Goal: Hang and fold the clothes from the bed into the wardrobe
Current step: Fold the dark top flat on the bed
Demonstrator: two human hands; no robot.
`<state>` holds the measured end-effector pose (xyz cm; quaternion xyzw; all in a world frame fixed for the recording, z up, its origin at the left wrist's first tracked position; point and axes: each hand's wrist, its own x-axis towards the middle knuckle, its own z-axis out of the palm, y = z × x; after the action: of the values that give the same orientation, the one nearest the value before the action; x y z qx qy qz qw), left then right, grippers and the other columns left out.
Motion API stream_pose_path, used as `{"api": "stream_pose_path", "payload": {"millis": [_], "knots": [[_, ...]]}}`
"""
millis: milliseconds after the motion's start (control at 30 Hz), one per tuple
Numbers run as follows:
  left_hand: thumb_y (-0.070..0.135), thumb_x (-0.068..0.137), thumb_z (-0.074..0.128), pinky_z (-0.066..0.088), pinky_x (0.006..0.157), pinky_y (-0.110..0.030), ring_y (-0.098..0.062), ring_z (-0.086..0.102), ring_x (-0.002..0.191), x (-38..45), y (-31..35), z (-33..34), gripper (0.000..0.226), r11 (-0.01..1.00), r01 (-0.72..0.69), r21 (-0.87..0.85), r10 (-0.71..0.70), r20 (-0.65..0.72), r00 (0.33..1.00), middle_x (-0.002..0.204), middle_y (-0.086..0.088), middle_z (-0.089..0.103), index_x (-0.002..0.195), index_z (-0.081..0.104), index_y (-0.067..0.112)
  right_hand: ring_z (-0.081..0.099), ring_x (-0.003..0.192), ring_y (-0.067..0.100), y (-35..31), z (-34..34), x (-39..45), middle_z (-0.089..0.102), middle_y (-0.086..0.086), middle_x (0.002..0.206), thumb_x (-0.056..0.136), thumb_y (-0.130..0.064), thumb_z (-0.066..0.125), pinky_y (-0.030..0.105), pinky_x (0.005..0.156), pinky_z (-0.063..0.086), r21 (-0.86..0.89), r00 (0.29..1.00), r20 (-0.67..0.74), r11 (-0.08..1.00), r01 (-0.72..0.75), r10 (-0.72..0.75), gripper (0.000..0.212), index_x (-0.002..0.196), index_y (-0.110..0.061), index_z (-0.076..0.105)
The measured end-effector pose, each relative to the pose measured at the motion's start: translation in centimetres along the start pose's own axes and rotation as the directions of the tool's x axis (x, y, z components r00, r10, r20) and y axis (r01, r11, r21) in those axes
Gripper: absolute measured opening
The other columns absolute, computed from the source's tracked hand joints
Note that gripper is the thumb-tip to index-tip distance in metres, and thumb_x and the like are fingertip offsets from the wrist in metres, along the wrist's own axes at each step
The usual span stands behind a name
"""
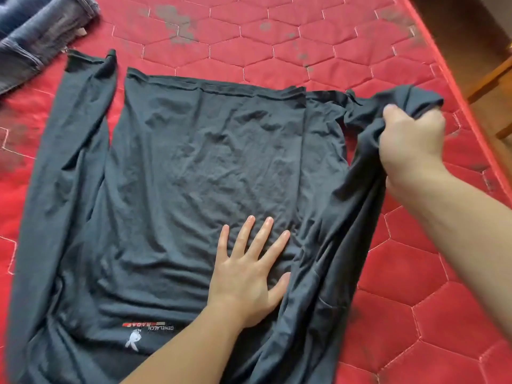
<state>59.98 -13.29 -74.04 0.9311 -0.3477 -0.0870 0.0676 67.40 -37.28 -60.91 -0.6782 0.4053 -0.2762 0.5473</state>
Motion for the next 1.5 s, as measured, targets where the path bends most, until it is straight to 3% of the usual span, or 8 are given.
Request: {"api": "stream_pose_path", "payload": {"millis": [100,267,433,767,967,1133,1300,1500], "knots": [[0.061,0.080,0.043,0.018,0.110,-0.061,-0.028,0.024,0.147,0.0,-0.1,0.0,0.072,1.000,-0.017,-0.010,0.017,-0.003,1.000,0.157,0.000,0.032,0.147,0.034,0.035,0.057,0.101,0.013,-2.6,4.7,-2.8,0.062,0.005,0.110,0.090,-0.017,0.054,0.029,0.094,0.044,-0.191,0.853,0.365,0.867,0.460,-0.373,0.033,0.122,-0.013,0.050],[0.060,0.078,0.047,0.018,0.109,-0.060,-0.030,0.032,0.143,0.0,-0.2,0.2,0.064,0.999,-0.032,-0.022,0.030,-0.073,0.997,0.149,-0.002,0.045,0.135,0.045,0.030,0.052,0.123,0.024,0.2,9.4,-6.6,0.053,0.005,0.138,0.090,-0.047,0.058,0.023,0.092,0.035,-0.394,0.392,0.911,0.560,0.728,0.132,0.073,0.150,-0.024,0.024],[0.061,0.077,0.048,0.017,0.110,-0.059,-0.031,0.038,0.139,0.0,0.0,0.0,0.063,0.999,-0.004,-0.048,0.002,-0.042,0.999,0.141,-0.001,0.053,0.131,0.055,0.030,0.056,0.084,0.013,6.0,1.0,-8.6,0.055,-0.008,0.092,0.082,-0.045,0.064,0.039,0.081,0.050,-0.442,0.677,0.716,0.641,0.627,-0.169,0.032,0.108,-0.026,0.061],[0.062,0.089,0.026,-0.010,0.118,-0.053,-0.022,0.001,0.150,-0.1,0.1,-2.1,0.067,0.999,0.010,-0.037,-0.006,0.122,0.993,0.159,0.004,0.020,0.150,0.027,0.034,0.061,0.061,0.025,11.3,-8.9,-20.4,0.066,0.005,0.061,0.074,-0.005,0.066,0.034,0.063,0.042,-0.494,0.917,0.303,0.866,-0.083,0.260,0.021,0.087,-0.020,0.059],[0.052,0.096,0.036,-0.009,0.118,-0.054,-0.019,-0.013,0.149,-2.2,0.9,-2.7,0.064,0.997,0.071,-0.033,-0.063,0.201,0.978,0.163,0.005,0.003,0.153,0.018,0.030,0.053,0.048,0.028,9.8,-15.8,-25.5,0.048,-0.005,0.051,0.056,0.006,0.075,0.038,0.048,0.043,-0.661,0.931,0.353,0.679,0.319,-0.094,0.063,0.103,-0.030,0.052],[0.037,0.090,0.040,0.008,0.118,-0.046,-0.026,0.016,0.146,-5.2,4.5,-2.1,0.054,0.982,0.072,-0.176,-0.070,0.018,0.997,0.150,-0.003,0.036,0.139,0.049,0.017,0.068,0.069,0.034,12.5,-20.0,-30.1,0.072,-0.005,0.083,0.064,-0.020,0.077,0.041,0.055,0.051,-0.819,0.862,0.485,0.420,0.391,0.144,0.083,0.129,-0.045,0.032],[0.060,0.077,0.039,0.047,0.078,-0.036,-0.026,0.059,0.083,-7.0,8.3,-2.9,0.063,0.379,0.316,-0.870,-0.238,0.239,0.942,0.088,-0.018,0.063,0.087,0.055,0.000,0.065,0.101,0.023,12.7,-20.9,-32.1,0.067,-0.005,0.108,0.093,-0.036,0.043,0.036,0.082,0.047,-0.877,0.815,0.461,0.318,0.360,0.352,0.073,0.150,-0.041,-0.003],[0.013,0.085,0.067,0.061,0.071,-0.034,-0.024,0.072,0.090,-6.1,8.5,-2.6,0.023,-0.114,0.612,-0.782,-0.198,0.622,0.757,0.106,-0.008,0.073,0.108,0.062,0.014,0.067,0.082,0.023,13.2,-19.3,-32.8,0.065,-0.007,0.076,0.085,-0.064,0.041,0.038,0.069,0.047,-0.785,0.814,0.516,0.527,0.325,0.267,0.053,0.131,-0.038,0.039]]}}
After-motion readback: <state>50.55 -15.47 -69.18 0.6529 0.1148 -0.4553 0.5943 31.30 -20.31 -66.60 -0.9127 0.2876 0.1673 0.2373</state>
